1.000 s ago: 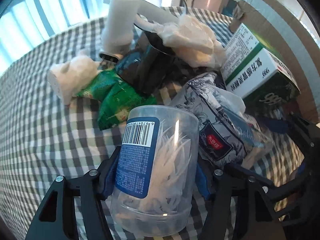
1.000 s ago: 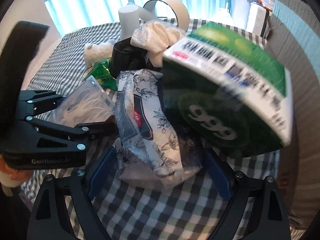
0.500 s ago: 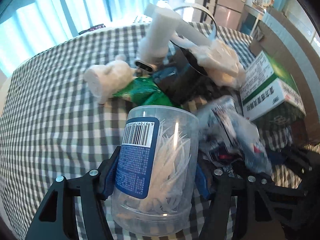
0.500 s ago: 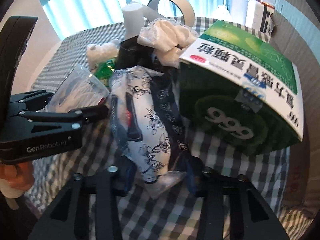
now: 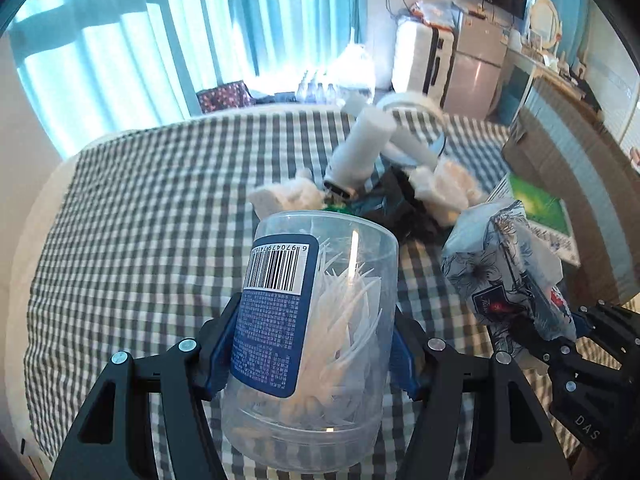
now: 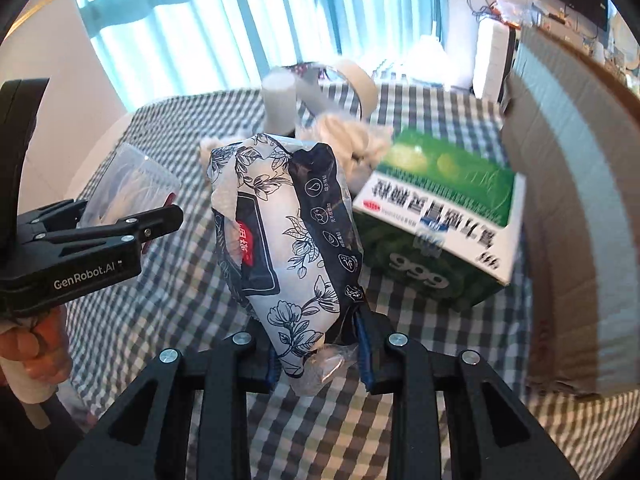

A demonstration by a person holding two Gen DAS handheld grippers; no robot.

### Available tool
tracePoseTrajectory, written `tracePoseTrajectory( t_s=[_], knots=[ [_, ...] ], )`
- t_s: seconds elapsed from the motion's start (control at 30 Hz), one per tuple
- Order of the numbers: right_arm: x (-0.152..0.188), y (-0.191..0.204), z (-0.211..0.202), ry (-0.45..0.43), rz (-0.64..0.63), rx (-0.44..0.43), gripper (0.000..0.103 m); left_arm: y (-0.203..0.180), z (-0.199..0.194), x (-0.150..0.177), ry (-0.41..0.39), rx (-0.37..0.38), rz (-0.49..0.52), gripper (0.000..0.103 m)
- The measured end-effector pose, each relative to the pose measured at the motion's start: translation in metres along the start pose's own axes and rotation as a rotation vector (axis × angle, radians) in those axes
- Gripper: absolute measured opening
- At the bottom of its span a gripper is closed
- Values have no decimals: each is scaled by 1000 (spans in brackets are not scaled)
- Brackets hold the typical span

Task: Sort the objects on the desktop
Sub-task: 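Lift and carry both held items toward the cardboard box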

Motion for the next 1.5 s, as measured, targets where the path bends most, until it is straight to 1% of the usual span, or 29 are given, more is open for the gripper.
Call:
tracePoseTrajectory(
  t_s=[0.03,0.1,0.17,0.27,0.4,0.67,0.87,0.93,1.0,1.1,1.3,1.5],
  knots=[
    [2,-3,-9,-9,-1,3,29,-3,-7,0,-10,-3,0,65],
    [-2,-2,-23,-30,1,13,29,-13,-25,6,-30,-13,1,65],
    [-7,1,-34,-49,6,15,29,-16,-35,5,-50,-20,-5,66],
    [-15,12,-50,-73,1,26,29,-12,-54,1,-85,-29,-24,66],
    [-19,12,-82,-113,-8,30,29,-6,-82,-4,-136,-43,-47,66],
    [-34,42,-121,-185,-36,49,29,7,-137,-13,-239,-53,-95,66],
    [-42,57,-161,-263,-66,71,29,11,-173,-17,-307,-59,-114,66],
    [-44,60,-177,-304,-66,74,29,11,-184,-17,-324,-55,-117,66],
    [-45,64,-188,-333,-75,64,29,12,-193,-17,-336,-50,-120,66],
    [-45,68,-200,-352,-93,76,29,11,-205,-16,-357,-58,-114,66],
    [-42,71,-226,-394,-80,82,29,5,-222,-20,-393,-59,-101,66],
    [-44,63,-247,-425,-71,106,29,-6,-231,-27,-413,-37,-96,66]
  ],
)
Point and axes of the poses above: each gripper's, at about its wrist camera, not at the fingertips, and z roughly the way its jaws point, y to its left, x to its underside, the point moved 5 cm from there along z, roughly the way its jaws point, and after that the axes turned 2 degrees about -y, right-handed, at the moved point
